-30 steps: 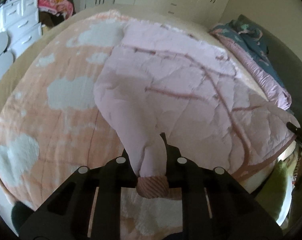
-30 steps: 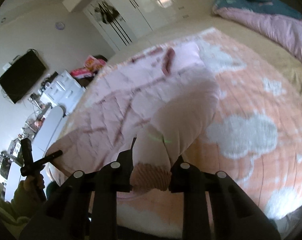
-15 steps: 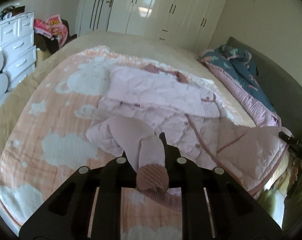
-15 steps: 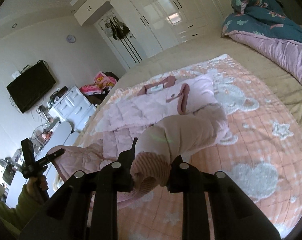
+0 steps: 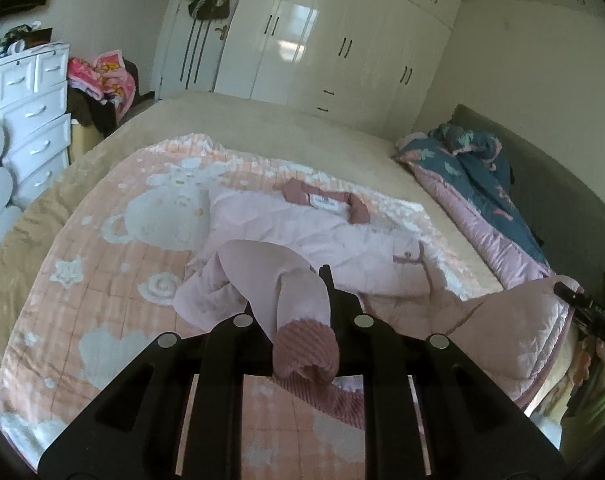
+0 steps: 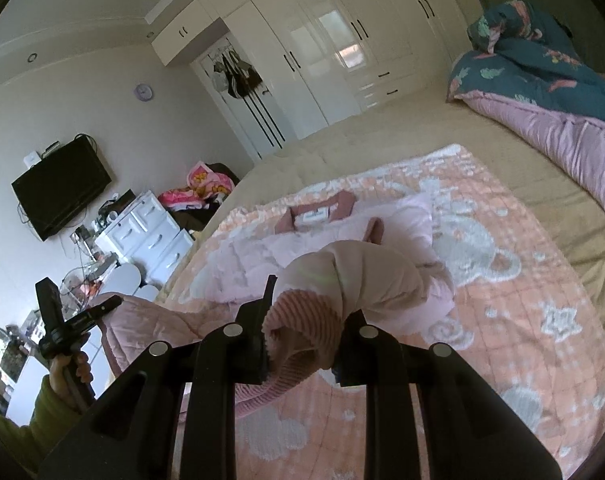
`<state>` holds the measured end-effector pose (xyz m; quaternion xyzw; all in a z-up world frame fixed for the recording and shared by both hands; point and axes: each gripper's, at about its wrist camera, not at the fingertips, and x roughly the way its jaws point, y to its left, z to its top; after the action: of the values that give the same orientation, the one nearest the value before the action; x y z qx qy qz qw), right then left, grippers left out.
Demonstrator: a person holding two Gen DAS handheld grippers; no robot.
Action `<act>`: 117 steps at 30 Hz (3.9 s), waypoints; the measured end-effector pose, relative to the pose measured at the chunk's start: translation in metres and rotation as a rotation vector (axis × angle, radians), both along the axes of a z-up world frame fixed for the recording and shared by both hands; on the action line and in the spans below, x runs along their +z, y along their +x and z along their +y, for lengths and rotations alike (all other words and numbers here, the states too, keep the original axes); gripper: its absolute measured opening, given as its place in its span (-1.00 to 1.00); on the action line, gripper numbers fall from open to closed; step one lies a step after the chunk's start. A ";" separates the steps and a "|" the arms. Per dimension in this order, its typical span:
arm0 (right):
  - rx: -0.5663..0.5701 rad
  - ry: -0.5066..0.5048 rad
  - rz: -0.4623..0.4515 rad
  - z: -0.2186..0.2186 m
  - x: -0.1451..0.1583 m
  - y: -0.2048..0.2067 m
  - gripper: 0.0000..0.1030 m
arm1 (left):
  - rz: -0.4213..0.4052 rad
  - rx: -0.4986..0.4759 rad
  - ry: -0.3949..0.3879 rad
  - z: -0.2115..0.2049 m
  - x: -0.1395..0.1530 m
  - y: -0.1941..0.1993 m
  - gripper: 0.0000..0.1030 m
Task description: Fold large clothes
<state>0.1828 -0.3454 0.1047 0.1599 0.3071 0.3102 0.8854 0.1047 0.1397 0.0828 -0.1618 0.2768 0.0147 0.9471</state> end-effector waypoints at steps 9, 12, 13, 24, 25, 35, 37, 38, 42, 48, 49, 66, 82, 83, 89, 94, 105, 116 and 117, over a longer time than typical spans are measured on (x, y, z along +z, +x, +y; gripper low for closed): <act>-0.025 0.015 -0.029 0.004 0.026 0.022 -0.60 | -0.024 0.027 -0.004 0.014 0.024 0.020 -0.83; -0.028 0.020 -0.035 0.008 0.035 0.029 -0.60 | -0.032 0.029 0.006 0.016 0.030 0.027 -0.83; -0.026 0.018 -0.041 0.009 0.037 0.030 -0.60 | -0.033 0.030 0.008 0.016 0.031 0.030 -0.83; -0.046 0.008 -0.050 0.021 0.049 0.066 -0.60 | -0.014 0.064 0.034 0.032 0.035 0.068 -0.83; -0.049 0.010 -0.046 0.021 0.047 0.069 -0.60 | -0.012 0.066 0.037 0.033 0.034 0.072 -0.83; -0.070 0.010 0.032 0.019 0.021 0.117 -0.60 | 0.007 0.080 0.083 0.028 0.021 0.105 -0.83; -0.071 0.014 0.042 0.018 0.017 0.124 -0.59 | 0.013 0.082 0.093 0.027 0.019 0.112 -0.83; -0.073 0.017 0.048 0.017 0.015 0.129 -0.59 | 0.014 0.083 0.094 0.027 0.019 0.115 -0.83; -0.082 0.023 0.075 0.016 0.007 0.149 -0.59 | 0.025 0.089 0.109 0.027 0.016 0.129 -0.83; -0.092 0.026 0.119 0.021 -0.005 0.179 -0.57 | 0.049 0.100 0.140 0.028 0.007 0.150 -0.81; -0.093 0.028 0.126 0.022 -0.007 0.183 -0.56 | 0.055 0.103 0.144 0.030 0.004 0.155 -0.81; -0.053 0.133 0.157 0.028 -0.036 0.217 0.65 | 0.126 0.128 0.133 0.047 -0.026 0.204 -0.81; -0.094 -0.266 0.189 0.066 -0.116 0.215 0.73 | 0.058 0.071 0.104 0.043 -0.014 0.208 0.83; -0.105 -0.294 0.167 0.066 -0.115 0.214 0.73 | 0.039 0.082 0.131 0.044 -0.013 0.199 0.83; -0.103 -0.402 0.108 0.064 -0.121 0.214 0.75 | 0.138 0.198 0.188 0.082 -0.063 0.166 0.82; -0.083 -0.430 0.141 0.062 -0.139 0.219 0.75 | 0.229 0.125 0.028 0.107 -0.127 0.155 0.82; -0.051 -0.326 0.120 0.065 -0.136 0.220 -0.64 | 0.198 0.088 0.074 0.072 -0.122 0.188 -0.82; -0.194 -0.305 0.119 0.066 -0.120 0.272 -0.67 | 0.226 0.160 0.164 0.076 -0.093 0.269 -0.83; -0.199 -0.327 0.144 0.069 -0.130 0.278 -0.67 | 0.255 0.169 0.149 0.079 -0.103 0.273 -0.82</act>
<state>0.4608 -0.2764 -0.0257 0.0653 0.3985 0.1550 0.9016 0.3776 0.2185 -0.0199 -0.1107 0.3784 0.1352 0.9090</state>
